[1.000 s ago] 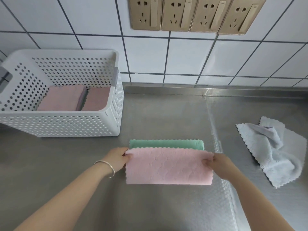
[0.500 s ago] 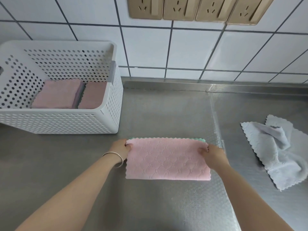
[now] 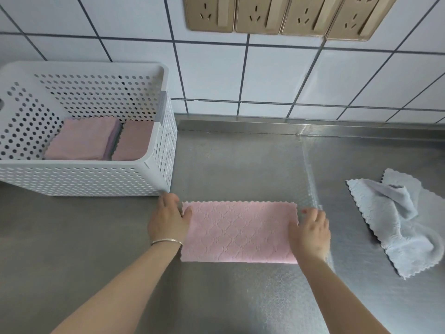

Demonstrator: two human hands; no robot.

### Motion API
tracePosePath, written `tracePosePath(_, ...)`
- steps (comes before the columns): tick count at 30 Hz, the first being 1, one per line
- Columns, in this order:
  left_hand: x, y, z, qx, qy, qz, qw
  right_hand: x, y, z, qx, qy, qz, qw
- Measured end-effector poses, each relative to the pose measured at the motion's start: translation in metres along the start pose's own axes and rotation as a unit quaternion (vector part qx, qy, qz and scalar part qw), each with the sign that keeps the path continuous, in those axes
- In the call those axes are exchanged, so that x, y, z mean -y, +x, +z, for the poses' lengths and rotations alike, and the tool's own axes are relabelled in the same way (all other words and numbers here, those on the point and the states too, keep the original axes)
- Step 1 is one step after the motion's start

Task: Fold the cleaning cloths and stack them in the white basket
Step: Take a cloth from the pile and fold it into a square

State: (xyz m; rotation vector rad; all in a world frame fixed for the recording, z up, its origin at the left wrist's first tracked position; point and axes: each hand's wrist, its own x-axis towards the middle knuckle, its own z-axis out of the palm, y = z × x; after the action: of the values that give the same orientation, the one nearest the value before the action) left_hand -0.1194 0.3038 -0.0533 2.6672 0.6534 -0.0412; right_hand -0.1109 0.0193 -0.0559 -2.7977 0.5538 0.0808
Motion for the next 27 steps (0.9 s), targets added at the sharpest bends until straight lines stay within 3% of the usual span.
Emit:
tracePosePath(2, -0.001, -0.012, 0.006, -0.059, 0.053, 0.130, 0.988, 0.004, -0.015, 0.009, -0.021, -0.075, -0.130, 0.989)
tracePosePath(5, -0.003, -0.030, 0.027, 0.026, 0.113, 0.296, 0.948, 0.015, -0.039, 0.027, 0.039, -0.115, -0.266, 0.956)
tracePosePath(8, 0.005, -0.043, 0.047, 0.093, 0.170, 0.347, 0.918, 0.014, -0.055, 0.044, 0.094, -0.117, -0.297, 0.943)
tracePosePath(15, 0.019, -0.043, 0.058, 0.112, 0.207, 0.337, 0.912, -0.031, -0.060, 0.043, 0.097, -0.092, -0.165, 0.977)
tracePosePath(19, 0.010, -0.045, 0.055, 0.126, 0.202, 0.326, 0.915, -0.022, -0.057, 0.023, 0.074, 0.050, -0.082, 0.993)
tracePosePath(23, -0.020, -0.054, 0.045, 0.117, 0.151, 0.325, 0.926, -0.004, -0.042, 0.006, 0.033, 0.214, 0.086, 0.972)
tracePosePath(27, -0.042, -0.063, 0.034, 0.183, 0.080, 0.356, 0.913, -0.007, -0.023, 0.000, 0.136, 0.213, 0.220, 0.942)
